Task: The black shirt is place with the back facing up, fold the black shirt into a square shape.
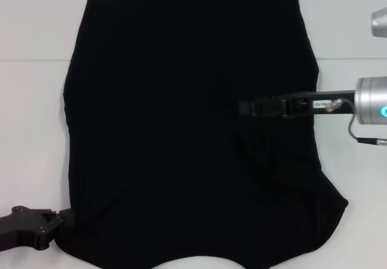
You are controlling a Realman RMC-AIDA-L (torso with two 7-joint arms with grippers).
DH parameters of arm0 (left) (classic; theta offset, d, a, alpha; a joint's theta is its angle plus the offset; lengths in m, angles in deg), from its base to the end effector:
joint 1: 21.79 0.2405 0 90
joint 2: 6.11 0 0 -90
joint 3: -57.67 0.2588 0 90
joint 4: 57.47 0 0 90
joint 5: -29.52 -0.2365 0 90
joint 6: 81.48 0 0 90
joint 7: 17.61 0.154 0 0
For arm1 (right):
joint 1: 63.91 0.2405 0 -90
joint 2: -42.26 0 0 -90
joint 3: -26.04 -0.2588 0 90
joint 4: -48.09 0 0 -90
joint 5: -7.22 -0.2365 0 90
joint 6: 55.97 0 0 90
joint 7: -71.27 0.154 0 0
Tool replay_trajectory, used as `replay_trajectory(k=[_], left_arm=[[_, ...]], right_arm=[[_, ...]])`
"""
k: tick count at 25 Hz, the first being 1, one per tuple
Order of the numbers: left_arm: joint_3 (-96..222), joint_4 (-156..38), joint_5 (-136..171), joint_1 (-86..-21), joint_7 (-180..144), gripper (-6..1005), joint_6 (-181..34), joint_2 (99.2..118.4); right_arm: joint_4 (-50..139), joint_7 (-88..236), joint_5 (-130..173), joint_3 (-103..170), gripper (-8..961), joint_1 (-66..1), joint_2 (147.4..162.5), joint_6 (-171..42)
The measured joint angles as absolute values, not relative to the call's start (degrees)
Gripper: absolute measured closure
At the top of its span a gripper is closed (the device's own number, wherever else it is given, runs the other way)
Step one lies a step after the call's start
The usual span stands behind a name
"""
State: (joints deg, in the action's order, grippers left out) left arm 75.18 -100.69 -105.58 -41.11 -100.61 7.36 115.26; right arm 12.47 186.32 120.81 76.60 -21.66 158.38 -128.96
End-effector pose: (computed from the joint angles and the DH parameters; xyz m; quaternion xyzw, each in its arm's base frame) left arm -0.3903 0.2736 0.0170 -0.8747 -0.4001 -0.1631 0.2196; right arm 0.2191 0.4359 -0.0167 -0.8821 0.4090 0.1970 0.1257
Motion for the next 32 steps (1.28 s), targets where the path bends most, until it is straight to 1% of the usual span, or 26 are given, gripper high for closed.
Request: replay_trajectory(k=[3,5,7,8,9,10,11,14,16,19,21,24,25,26,32], left_arm=[[74.69,-100.77,-105.5,-41.24,-100.75,993,9.42,115.06],[74.56,-100.82,-105.59,-41.36,-100.94,993,10.43,114.99],[74.62,-100.86,-105.66,-41.43,-101.2,994,10.73,114.94],[74.65,-100.87,-105.67,-41.44,-101.28,994,10.8,114.94],[74.62,-100.87,-105.67,-41.39,-101.34,994,10.8,114.93],[74.58,-100.88,-105.67,-41.33,-101.36,994,10.8,114.93],[74.57,-100.89,-105.67,-41.27,-101.38,994,10.74,114.92],[74.56,-100.75,-105.67,-41.22,-101.39,993,10.38,114.92],[74.64,-100.6,-105.67,-41.28,-101.39,993,10.28,114.93],[74.78,-100.5,-105.67,-41.34,-101.38,993,10.27,115.04],[74.73,-100.46,-105.67,-41.36,-101.38,993,10.27,115.02],[74.71,-100.45,-105.66,-41.43,-101.38,994,10.27,114.95],[74.73,-100.45,-105.66,-41.48,-101.38,994,10.27,114.92],[74.77,-100.45,-105.66,-41.52,-101.37,994,10.27,114.91],[74.83,-100.51,-105.66,-41.6,-101.37,994,10.27,114.9]], right_arm=[[12.48,188.23,120.9,76.42,286,-23.06,156.7,-130.78],[12.19,189.42,120.92,75.88,286,-24.49,155.51,-132.14],[12.15,190.84,120.95,75.56,286,-26.23,153.96,-133.15],[12.48,191.77,121.0,75.53,286,-28.08,152.44,-133.82],[12.65,192.08,121.05,75.51,286,-29.11,151.76,-134.21],[12.65,192.08,121.05,75.51,286,-29.11,151.76,-134.21],[12.86,192.22,121.09,75.51,286,-30.29,150.94,-134.61],[13.57,192.36,121.24,75.18,286,-32.87,149.49,-135.3],[14.68,192.39,121.85,74.99,285,-34.08,148.82,-135.46],[16.41,192.4,123.37,74.96,284,-34.88,148.4,-135.62],[17.17,192.39,124.37,74.92,284,-34.97,148.4,-135.78],[18.12,192.39,126.31,74.91,285,-34.41,148.87,-135.86],[18.84,192.4,127.62,74.92,288,-33.75,149.27,-136.07],[18.84,192.4,127.62,74.92,292,-33.75,149.27,-136.07],[19.31,191.89,129.86,75.73,311,-32.14,150.66,-137.84]])
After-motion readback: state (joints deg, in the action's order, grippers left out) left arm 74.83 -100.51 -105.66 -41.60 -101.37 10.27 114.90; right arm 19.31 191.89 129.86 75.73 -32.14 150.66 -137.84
